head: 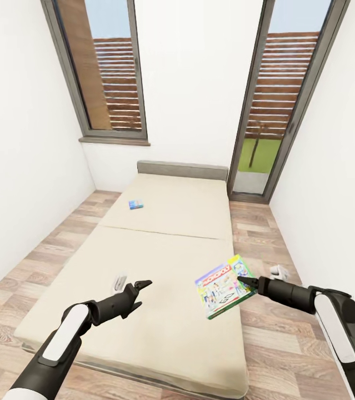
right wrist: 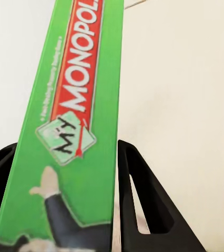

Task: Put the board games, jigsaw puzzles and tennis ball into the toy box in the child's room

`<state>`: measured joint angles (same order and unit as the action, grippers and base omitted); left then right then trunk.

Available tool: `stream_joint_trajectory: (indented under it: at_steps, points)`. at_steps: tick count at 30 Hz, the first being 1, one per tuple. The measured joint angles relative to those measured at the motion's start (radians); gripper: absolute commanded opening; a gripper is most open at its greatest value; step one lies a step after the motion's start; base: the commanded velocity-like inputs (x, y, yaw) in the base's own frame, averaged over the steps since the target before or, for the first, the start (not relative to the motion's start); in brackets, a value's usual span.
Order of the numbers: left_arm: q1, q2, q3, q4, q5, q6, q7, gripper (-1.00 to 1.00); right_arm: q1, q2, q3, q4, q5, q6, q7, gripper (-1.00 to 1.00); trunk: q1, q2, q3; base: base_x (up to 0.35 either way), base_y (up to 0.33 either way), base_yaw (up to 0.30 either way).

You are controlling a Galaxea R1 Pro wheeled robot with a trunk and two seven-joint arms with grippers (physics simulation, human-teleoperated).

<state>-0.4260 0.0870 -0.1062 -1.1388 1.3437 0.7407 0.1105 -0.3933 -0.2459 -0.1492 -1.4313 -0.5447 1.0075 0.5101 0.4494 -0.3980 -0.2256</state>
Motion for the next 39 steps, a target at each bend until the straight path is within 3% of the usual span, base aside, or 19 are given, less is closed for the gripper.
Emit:
stream_joint_trajectory:
  at_steps: [9,18,24,39]
  points:
    - [0.006,0.003,0.004,-0.004,0.0,-0.001,-0.001,1.0,0.009,-0.001,0.038,-0.011,0.003,-0.12,0.015,-1.0,0.0,0.0,0.0,0.0,0.0,0.0]
    - [0.013,0.004,0.002,-0.012,0.0,-0.001,-0.002,1.0,0.012,-0.008,0.033,-0.049,0.003,-0.152,0.047,-1.0,0.0,0.0,0.001,0.0,0.0,0.0]
    - [0.017,0.003,-0.002,-0.014,0.001,-0.001,-0.002,1.0,0.013,-0.01,0.032,-0.08,0.001,-0.148,0.052,-1.0,0.0,0.0,0.001,0.0,0.0,0.0]
    - [0.02,0.001,-0.006,-0.015,-0.012,-0.001,0.0,1.0,0.013,-0.002,0.038,-0.146,0.002,-0.04,0.051,-1.0,0.0,0.0,0.018,0.0,0.0,0.0]
